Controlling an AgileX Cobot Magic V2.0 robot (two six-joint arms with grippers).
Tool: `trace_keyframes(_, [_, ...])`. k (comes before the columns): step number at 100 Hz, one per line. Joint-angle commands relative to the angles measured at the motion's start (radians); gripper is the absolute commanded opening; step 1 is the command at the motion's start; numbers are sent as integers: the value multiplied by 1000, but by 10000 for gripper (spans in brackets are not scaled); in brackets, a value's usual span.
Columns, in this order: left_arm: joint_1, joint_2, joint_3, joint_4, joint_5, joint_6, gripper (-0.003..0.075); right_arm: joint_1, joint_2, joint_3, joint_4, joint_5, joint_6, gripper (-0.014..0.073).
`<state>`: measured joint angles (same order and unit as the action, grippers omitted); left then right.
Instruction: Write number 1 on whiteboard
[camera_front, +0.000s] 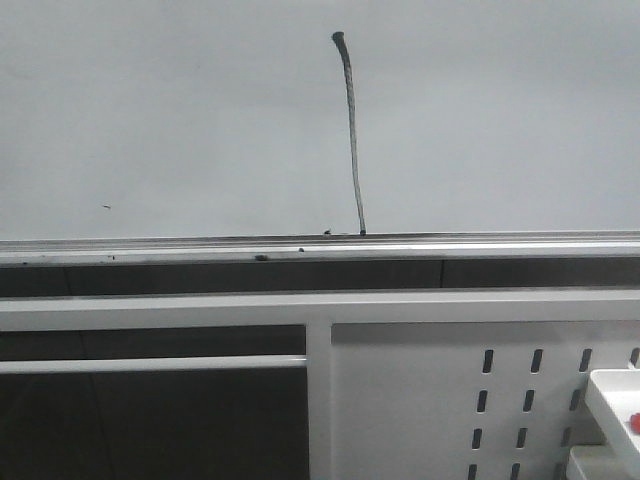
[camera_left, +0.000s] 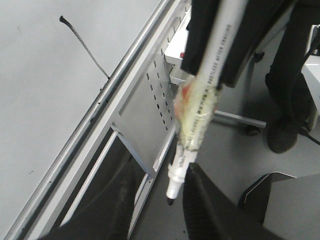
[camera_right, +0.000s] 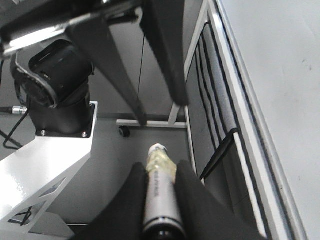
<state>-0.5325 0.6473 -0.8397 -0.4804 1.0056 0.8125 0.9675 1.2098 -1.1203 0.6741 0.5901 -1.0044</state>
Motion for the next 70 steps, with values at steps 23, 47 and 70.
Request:
trace_keyframes(23, [-24,43,-36,-33,-29,54,222,21,-20,-48,22,-47,-5,-69])
trace_keyframes(47, [-26,78,-36,-21,-29,54,222,67,-20,-48,20,-69,-5,-69])
trace_keyframes(70, [-26,95,-36,-24,-29,54,222,67,-34,-48,21,-106,-6,-69])
